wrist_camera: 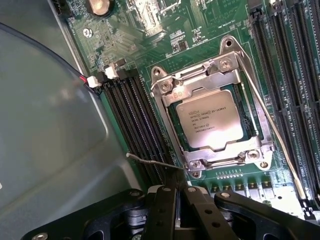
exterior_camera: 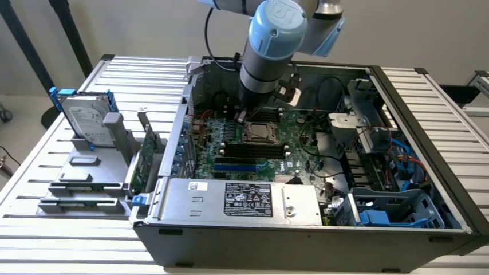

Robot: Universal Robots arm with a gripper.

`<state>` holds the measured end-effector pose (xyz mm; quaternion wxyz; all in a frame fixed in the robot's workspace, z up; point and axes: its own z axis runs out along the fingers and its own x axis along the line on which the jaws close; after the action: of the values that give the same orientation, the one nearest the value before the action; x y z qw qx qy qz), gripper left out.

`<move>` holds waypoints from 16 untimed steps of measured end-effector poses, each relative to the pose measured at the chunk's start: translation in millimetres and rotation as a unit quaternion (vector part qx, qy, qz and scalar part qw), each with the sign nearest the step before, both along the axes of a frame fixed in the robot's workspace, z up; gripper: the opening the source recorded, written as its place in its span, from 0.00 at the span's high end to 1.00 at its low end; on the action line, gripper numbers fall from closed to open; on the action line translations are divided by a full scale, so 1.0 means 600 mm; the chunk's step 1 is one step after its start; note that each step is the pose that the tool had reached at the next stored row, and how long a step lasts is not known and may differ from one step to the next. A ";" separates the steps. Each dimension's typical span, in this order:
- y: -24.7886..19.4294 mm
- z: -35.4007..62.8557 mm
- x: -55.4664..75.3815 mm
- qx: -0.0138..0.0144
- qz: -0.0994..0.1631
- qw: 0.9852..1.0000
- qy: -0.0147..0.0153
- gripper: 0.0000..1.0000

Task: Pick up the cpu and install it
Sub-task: 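Close the cpu cover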

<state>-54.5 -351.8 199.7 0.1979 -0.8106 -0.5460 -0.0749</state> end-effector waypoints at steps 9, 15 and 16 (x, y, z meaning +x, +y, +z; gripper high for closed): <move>0.0001 -0.002 0.016 0.000 -0.005 1.000 0.000 0.89; 0.0001 -0.003 0.025 0.000 -0.011 1.000 0.000 0.89; 0.0002 -0.004 0.025 0.000 -0.013 1.000 0.000 0.89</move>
<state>-39.3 -351.7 197.1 0.1972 -0.8178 -0.5352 -0.0772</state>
